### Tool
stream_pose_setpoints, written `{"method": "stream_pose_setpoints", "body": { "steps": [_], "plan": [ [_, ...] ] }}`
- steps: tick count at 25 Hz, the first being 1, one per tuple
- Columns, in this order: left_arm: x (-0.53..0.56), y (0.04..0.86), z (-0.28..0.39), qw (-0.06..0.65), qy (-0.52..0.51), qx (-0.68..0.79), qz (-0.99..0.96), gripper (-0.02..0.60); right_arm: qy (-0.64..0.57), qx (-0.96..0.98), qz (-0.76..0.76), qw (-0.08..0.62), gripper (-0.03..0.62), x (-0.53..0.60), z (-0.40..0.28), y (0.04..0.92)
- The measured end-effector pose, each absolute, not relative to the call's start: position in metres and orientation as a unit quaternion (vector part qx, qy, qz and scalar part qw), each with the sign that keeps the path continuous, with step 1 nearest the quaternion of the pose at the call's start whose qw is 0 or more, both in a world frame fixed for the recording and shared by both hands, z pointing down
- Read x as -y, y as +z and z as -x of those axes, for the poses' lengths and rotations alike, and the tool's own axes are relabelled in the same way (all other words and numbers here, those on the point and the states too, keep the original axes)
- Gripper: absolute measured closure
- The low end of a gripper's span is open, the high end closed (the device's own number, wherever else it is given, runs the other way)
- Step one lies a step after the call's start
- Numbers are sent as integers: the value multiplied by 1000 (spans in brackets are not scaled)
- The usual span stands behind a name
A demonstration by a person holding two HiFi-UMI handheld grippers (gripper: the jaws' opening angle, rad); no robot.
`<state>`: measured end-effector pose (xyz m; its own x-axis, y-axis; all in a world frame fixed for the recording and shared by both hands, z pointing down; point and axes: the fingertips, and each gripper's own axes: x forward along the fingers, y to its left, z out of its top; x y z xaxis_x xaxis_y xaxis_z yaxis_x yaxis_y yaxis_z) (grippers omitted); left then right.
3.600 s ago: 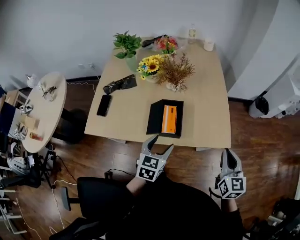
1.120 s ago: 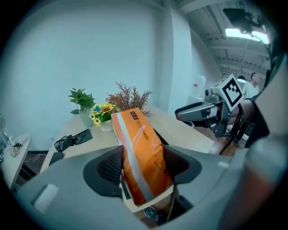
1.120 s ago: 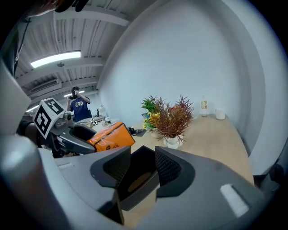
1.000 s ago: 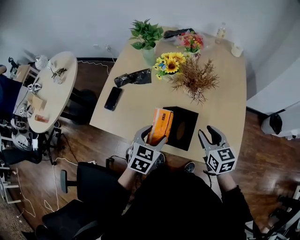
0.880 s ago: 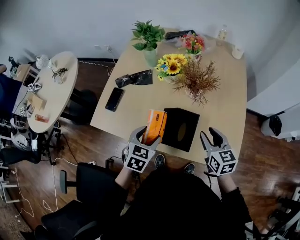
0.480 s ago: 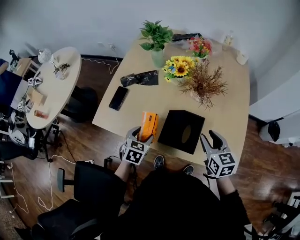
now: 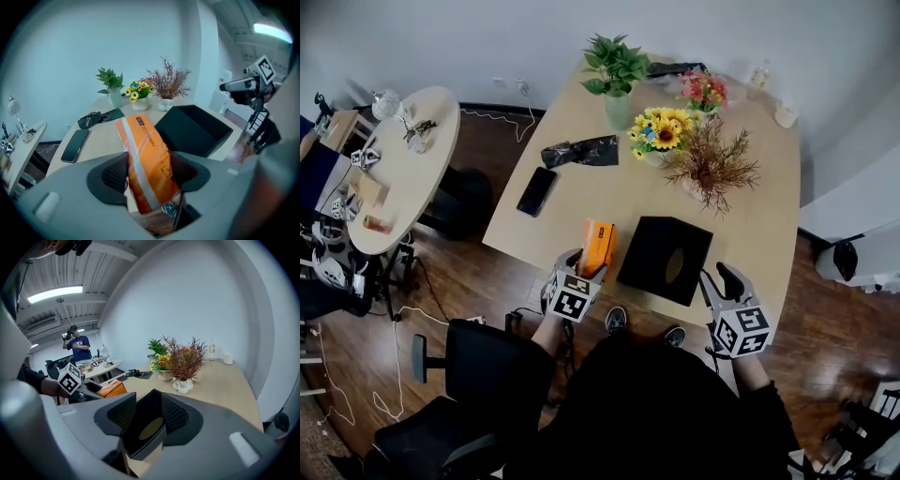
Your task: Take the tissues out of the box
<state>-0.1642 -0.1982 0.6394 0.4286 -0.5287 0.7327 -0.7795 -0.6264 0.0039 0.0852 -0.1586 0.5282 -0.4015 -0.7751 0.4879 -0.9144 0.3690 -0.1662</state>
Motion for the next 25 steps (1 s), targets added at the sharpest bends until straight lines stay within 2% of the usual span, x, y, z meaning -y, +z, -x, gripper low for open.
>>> {"method": "stream_pose_setpoints", "body": {
  "steps": [17,25],
  "plan": [
    [192,667,166,203,373,388,-818,319,217,807,-520,175,428,147,-88,536],
    [194,667,161,187,369,384,-825,295,220,808,-516,179,430,142,-87,540]
  ]
}}
